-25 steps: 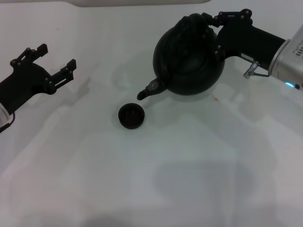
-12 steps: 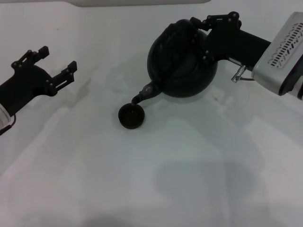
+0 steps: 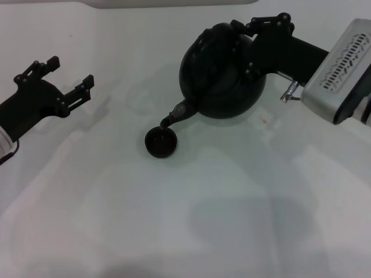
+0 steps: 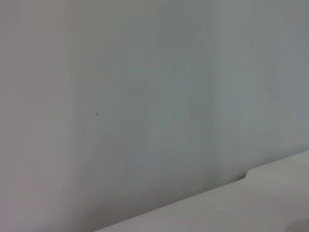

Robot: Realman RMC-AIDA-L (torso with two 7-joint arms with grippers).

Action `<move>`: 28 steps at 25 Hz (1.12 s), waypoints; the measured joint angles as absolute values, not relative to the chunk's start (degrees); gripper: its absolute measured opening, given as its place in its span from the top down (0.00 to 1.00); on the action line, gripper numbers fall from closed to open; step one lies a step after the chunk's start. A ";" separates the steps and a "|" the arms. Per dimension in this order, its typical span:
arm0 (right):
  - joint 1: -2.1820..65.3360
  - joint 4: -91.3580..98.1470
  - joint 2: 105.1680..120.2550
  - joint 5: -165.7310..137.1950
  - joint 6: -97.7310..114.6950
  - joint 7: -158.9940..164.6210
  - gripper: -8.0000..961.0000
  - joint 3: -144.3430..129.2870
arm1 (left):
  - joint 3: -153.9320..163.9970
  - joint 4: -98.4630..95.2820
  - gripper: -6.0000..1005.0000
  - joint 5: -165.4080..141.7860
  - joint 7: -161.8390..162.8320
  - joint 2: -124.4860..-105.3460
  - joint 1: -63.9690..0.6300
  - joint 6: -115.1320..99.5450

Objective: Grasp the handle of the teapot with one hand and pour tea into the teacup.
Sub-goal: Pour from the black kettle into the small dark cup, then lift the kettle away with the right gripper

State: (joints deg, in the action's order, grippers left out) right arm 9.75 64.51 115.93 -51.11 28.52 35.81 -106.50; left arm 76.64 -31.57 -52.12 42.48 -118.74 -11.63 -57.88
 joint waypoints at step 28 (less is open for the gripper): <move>9.05 66.39 116.02 -51.07 25.53 30.46 0.85 -109.07 | 76.64 -31.01 0.16 -52.12 42.45 -118.74 -11.87 -57.83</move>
